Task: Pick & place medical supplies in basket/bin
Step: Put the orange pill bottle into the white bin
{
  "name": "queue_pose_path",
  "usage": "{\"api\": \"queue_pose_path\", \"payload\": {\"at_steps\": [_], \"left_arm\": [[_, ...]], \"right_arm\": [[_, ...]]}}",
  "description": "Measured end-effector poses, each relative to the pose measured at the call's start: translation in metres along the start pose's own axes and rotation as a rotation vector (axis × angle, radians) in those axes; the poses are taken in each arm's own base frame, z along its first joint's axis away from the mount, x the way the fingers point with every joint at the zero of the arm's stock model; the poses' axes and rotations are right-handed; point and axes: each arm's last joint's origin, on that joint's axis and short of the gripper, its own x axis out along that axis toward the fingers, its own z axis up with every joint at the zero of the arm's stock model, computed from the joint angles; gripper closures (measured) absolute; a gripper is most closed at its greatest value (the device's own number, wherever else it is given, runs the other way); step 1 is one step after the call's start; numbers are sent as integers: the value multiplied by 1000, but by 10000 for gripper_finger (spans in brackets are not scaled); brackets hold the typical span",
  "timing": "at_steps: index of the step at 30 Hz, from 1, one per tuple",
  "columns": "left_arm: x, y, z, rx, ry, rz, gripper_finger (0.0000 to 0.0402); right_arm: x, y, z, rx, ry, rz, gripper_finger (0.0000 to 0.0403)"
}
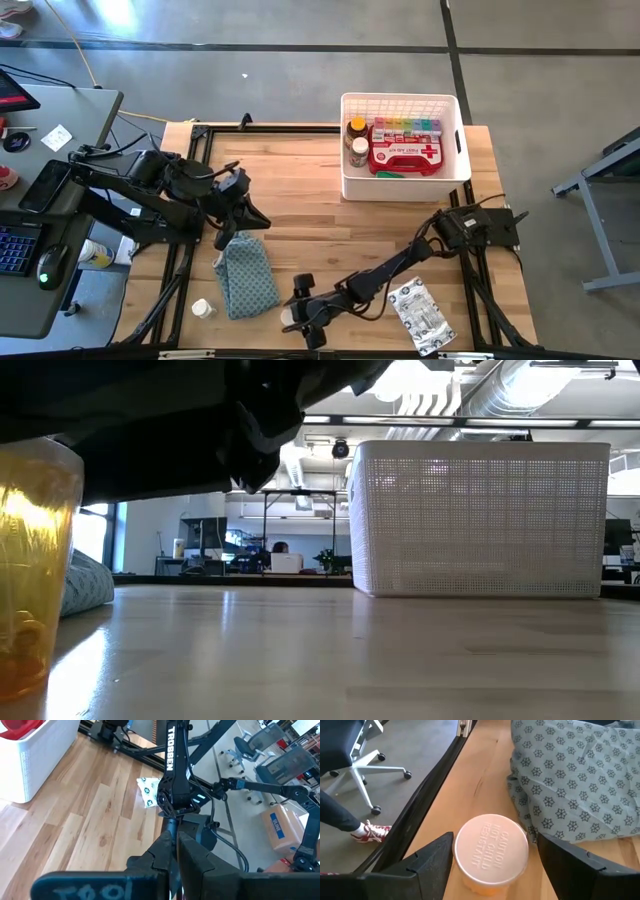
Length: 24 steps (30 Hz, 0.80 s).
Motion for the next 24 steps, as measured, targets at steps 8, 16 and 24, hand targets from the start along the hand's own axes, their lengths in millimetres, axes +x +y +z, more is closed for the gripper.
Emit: {"api": "queue_pose_path", "payload": {"at_steps": [8, 16, 24], "left_arm": [[0, 0, 0, 0, -1, 1, 339], [0, 0, 0, 0, -2, 4, 339], [0, 0, 0, 0, -1, 4, 339]], "right_arm": [[0, -1, 0, 1, 3, 13, 149], [0, -1, -1, 0, 9, 12, 179], [0, -1, -1, 0, 14, -6, 186]]}}
